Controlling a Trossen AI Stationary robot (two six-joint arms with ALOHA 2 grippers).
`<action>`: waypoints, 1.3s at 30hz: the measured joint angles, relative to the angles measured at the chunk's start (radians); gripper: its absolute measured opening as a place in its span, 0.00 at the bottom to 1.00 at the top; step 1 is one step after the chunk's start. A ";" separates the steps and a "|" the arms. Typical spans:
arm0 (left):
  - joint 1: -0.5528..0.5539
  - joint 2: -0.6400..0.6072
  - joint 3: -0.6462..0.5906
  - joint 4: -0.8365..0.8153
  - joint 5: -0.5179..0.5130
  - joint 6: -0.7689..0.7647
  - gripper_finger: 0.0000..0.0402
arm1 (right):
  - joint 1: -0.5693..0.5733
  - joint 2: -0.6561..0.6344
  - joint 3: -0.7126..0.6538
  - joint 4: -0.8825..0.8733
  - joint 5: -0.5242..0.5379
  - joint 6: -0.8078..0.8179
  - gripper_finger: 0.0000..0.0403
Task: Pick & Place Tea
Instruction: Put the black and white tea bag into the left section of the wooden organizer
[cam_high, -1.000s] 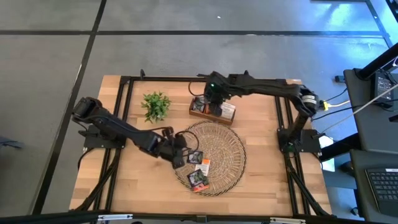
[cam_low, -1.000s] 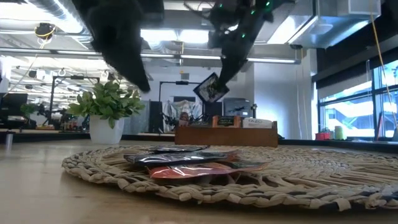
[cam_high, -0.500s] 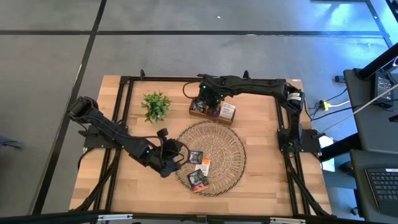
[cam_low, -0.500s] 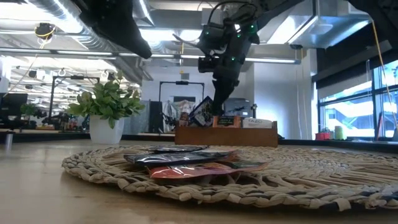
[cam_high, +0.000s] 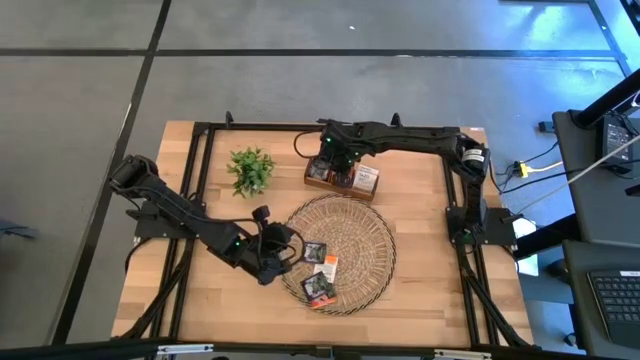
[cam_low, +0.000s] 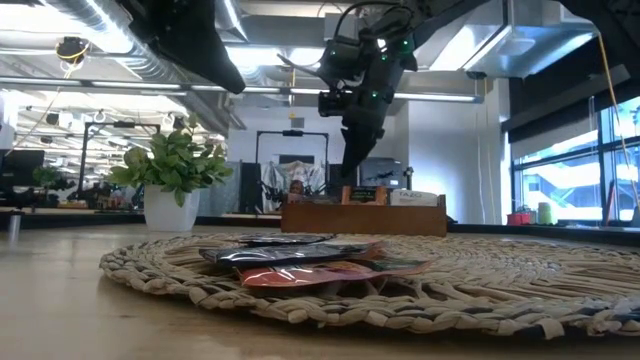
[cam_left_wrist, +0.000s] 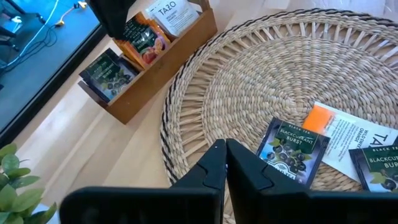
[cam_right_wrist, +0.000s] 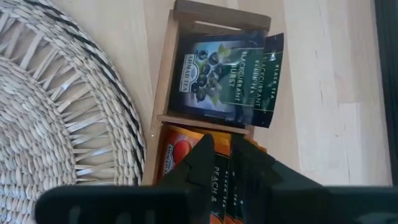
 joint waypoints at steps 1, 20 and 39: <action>0.000 0.000 0.000 0.000 0.000 0.000 0.01 | 0.000 0.000 0.000 0.000 0.000 0.000 0.16; 0.000 0.002 0.000 0.003 -0.001 -0.016 0.02 | 0.200 -0.189 -0.119 0.093 0.045 0.135 0.22; 0.060 0.211 0.000 0.092 0.139 -0.197 0.01 | 0.485 -0.283 -0.757 0.927 -0.045 0.334 0.22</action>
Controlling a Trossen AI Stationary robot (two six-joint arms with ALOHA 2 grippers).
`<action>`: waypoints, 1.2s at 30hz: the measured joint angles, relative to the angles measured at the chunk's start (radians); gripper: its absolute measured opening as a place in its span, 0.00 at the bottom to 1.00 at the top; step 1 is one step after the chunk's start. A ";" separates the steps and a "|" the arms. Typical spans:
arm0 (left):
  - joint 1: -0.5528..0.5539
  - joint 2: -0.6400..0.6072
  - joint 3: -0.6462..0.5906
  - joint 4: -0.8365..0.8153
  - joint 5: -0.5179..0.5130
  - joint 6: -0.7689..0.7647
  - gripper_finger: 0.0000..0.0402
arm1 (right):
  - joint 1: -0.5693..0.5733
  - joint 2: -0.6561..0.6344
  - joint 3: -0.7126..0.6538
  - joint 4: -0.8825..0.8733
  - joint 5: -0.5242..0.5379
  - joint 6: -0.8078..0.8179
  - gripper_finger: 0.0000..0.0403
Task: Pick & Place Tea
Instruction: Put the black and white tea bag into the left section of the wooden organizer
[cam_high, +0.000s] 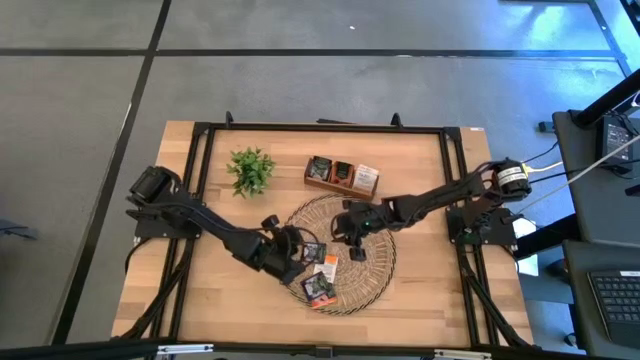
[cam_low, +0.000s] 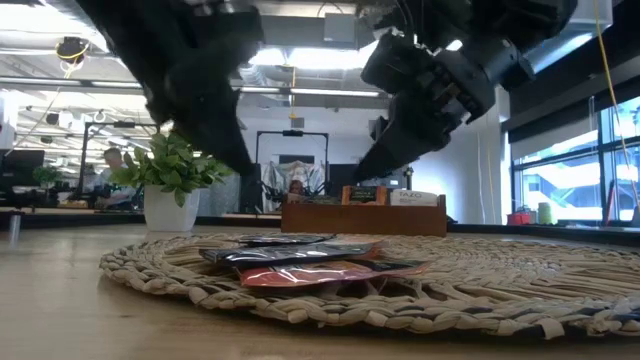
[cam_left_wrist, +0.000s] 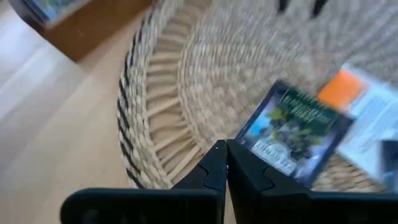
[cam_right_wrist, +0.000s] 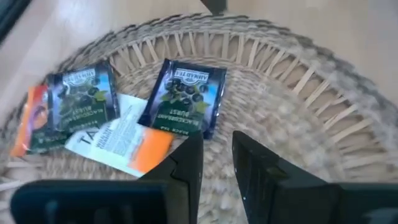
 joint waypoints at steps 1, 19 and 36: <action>0.007 0.007 0.000 -0.001 0.022 0.010 0.01 | 0.004 0.000 -0.009 0.013 0.000 0.024 0.22; 0.073 0.139 0.001 0.250 0.333 0.252 0.01 | 0.045 0.034 -0.060 0.174 -0.023 0.213 0.49; 0.073 0.138 0.000 0.260 0.327 0.250 0.01 | 0.040 0.197 -0.030 0.282 -0.042 0.691 0.55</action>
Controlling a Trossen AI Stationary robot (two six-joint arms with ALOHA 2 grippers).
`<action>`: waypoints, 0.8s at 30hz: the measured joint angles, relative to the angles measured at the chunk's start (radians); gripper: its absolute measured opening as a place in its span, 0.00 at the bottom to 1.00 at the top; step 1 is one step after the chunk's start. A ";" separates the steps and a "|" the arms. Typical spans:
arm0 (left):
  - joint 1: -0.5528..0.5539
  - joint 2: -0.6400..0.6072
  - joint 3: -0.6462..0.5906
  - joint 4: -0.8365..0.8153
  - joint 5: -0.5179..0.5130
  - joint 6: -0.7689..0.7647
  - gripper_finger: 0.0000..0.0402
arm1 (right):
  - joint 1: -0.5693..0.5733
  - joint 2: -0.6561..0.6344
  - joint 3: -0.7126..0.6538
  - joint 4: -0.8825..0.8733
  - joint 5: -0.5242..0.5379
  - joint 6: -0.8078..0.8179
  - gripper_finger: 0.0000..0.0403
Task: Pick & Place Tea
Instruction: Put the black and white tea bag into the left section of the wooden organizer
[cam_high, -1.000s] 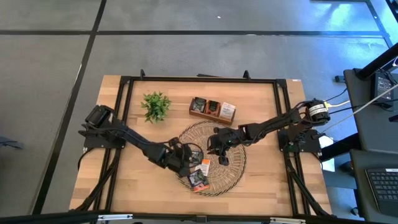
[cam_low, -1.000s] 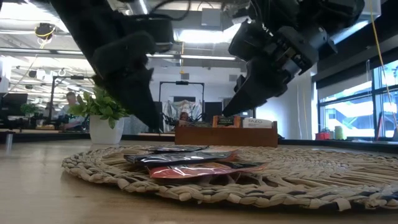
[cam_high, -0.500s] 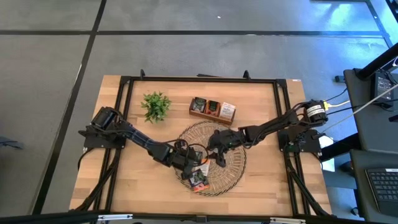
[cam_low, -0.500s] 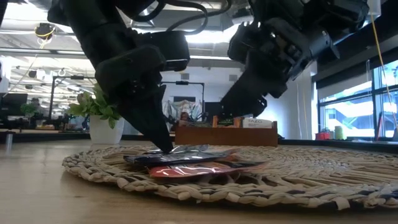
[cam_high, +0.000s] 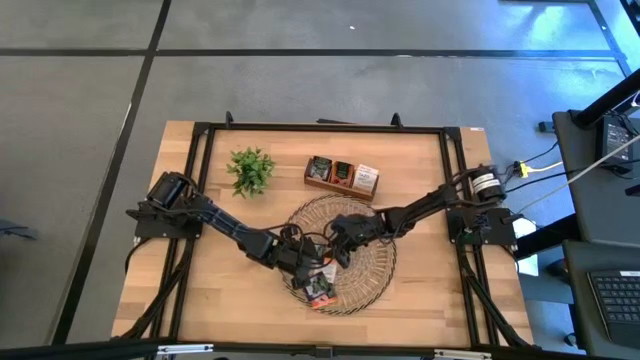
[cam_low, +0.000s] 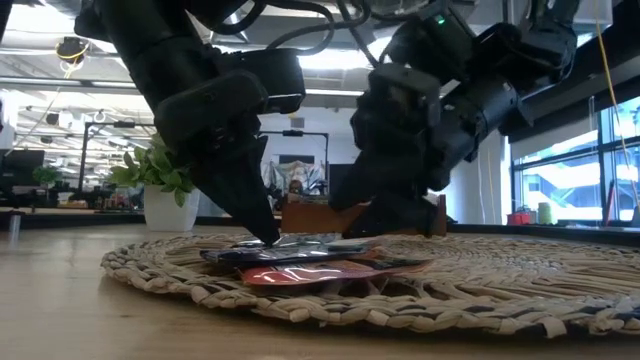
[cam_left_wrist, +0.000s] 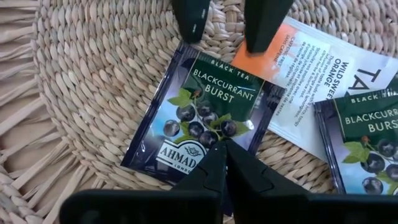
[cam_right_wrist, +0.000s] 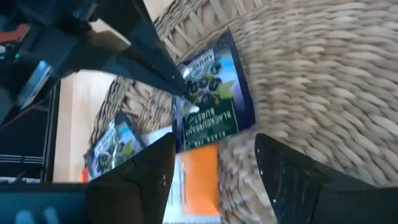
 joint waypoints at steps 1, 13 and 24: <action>0.000 0.000 0.000 0.004 0.000 0.000 0.01 | 0.000 0.008 0.009 0.001 0.000 0.001 0.55; 0.000 0.001 -0.001 0.026 -0.013 -0.016 0.02 | -0.024 0.021 0.041 -0.025 -0.051 0.034 0.55; 0.000 0.001 -0.001 0.028 -0.047 -0.042 0.01 | -0.028 0.021 0.041 -0.023 -0.053 0.025 0.40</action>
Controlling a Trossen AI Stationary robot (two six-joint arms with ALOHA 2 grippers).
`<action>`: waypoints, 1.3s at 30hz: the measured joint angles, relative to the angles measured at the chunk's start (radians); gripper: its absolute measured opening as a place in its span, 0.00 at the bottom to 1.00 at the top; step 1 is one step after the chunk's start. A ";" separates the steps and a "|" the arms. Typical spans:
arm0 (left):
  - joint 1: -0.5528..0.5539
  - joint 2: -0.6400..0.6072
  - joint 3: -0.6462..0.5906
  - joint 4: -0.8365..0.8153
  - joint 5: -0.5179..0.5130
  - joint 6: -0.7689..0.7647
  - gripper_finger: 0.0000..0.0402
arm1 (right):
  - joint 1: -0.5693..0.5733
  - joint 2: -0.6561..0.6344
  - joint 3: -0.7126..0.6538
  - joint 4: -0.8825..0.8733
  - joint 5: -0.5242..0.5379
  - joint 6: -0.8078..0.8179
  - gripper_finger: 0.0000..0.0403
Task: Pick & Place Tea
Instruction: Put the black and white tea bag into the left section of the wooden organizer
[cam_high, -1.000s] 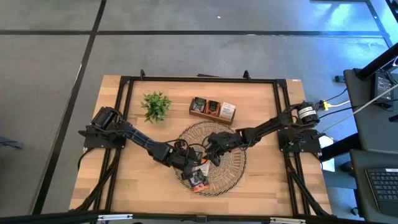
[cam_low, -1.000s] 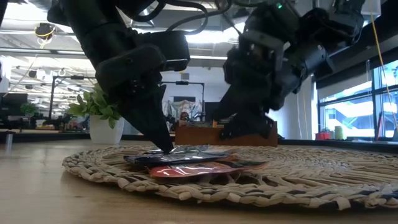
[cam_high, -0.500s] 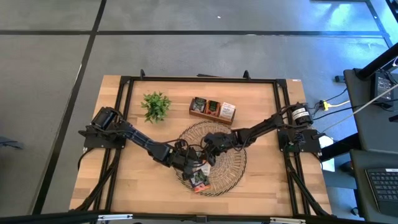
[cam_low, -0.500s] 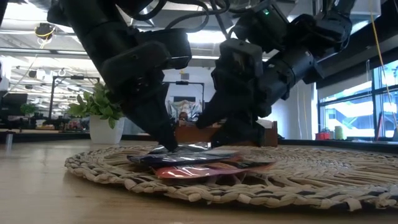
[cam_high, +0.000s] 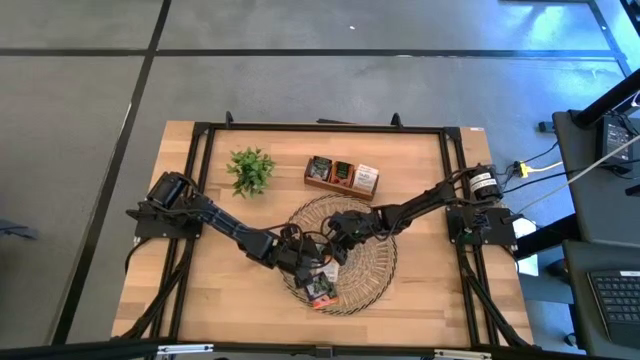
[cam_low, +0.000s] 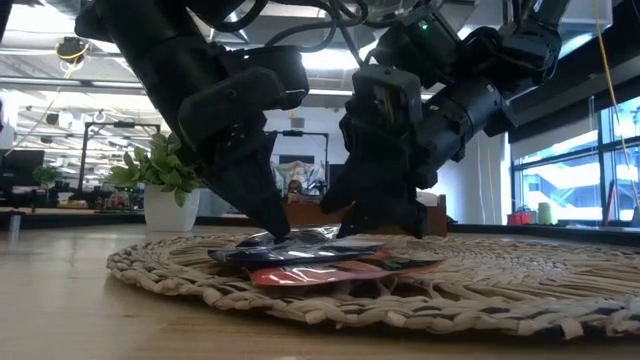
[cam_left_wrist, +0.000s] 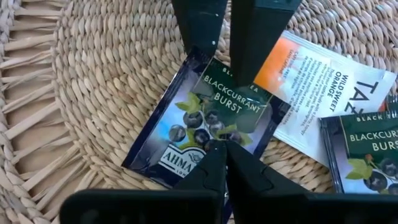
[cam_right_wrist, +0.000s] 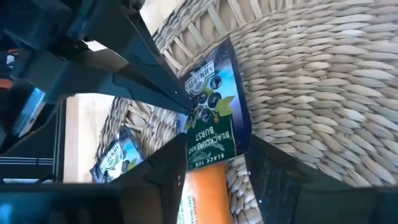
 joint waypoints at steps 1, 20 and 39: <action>0.000 0.000 0.000 0.000 0.000 0.000 0.01 | 0.000 0.000 0.000 -0.002 0.000 -0.003 0.38; 0.000 -0.014 0.000 -0.004 -0.015 0.013 0.01 | -0.021 -0.005 0.000 -0.003 0.008 -0.183 0.02; -0.114 -0.276 0.001 -0.287 -0.283 -0.133 0.07 | -0.084 -0.274 0.092 -0.424 0.093 -0.609 0.01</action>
